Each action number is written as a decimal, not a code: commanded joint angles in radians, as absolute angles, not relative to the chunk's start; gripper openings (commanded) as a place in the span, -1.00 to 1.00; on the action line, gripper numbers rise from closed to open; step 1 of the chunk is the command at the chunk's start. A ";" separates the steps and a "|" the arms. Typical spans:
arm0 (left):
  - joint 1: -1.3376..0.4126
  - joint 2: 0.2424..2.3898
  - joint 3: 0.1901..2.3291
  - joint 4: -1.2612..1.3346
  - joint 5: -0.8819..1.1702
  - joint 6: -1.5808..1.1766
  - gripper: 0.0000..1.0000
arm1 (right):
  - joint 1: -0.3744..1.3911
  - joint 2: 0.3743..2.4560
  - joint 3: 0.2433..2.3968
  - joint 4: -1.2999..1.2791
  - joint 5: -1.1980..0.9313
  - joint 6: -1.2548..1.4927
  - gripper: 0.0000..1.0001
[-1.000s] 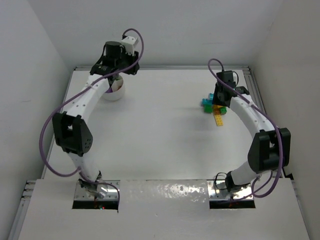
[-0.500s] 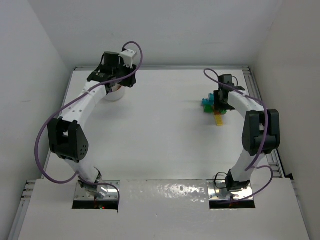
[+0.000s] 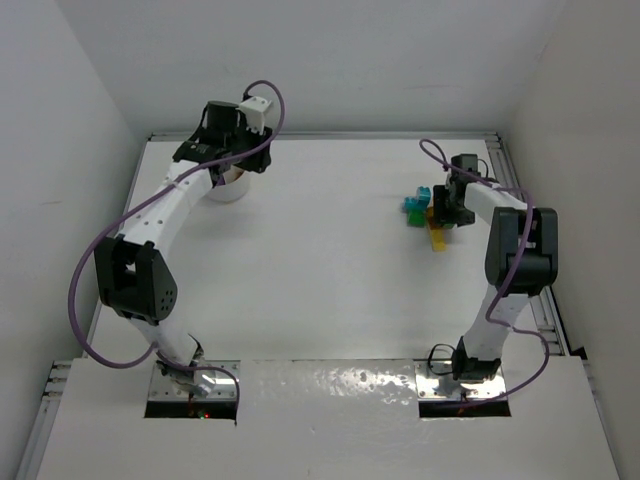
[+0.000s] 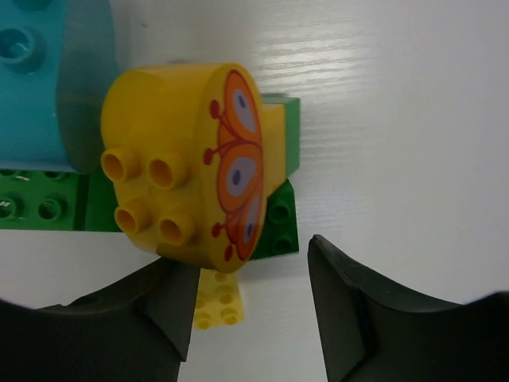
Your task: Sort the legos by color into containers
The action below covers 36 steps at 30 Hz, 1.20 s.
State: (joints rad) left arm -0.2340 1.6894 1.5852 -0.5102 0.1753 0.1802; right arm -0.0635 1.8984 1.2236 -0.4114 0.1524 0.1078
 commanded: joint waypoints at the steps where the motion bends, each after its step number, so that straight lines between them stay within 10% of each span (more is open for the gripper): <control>1: -0.225 1.661 1.638 -0.500 0.167 0.187 -0.23 | -0.068 1.910 1.272 -0.361 0.069 0.098 0.09; 8: -0.225 1.670 1.660 -0.505 0.153 0.186 -0.23 | -0.071 1.934 1.273 -0.354 0.061 0.118 0.00; 20: -0.227 1.671 1.654 -0.528 0.222 0.213 -0.23 | -0.071 1.856 1.183 -0.364 0.009 0.100 -1.00; 36: -0.253 1.442 1.286 -0.298 0.638 0.079 0.23 | 0.178 1.459 1.005 -0.238 -0.012 0.456 -1.00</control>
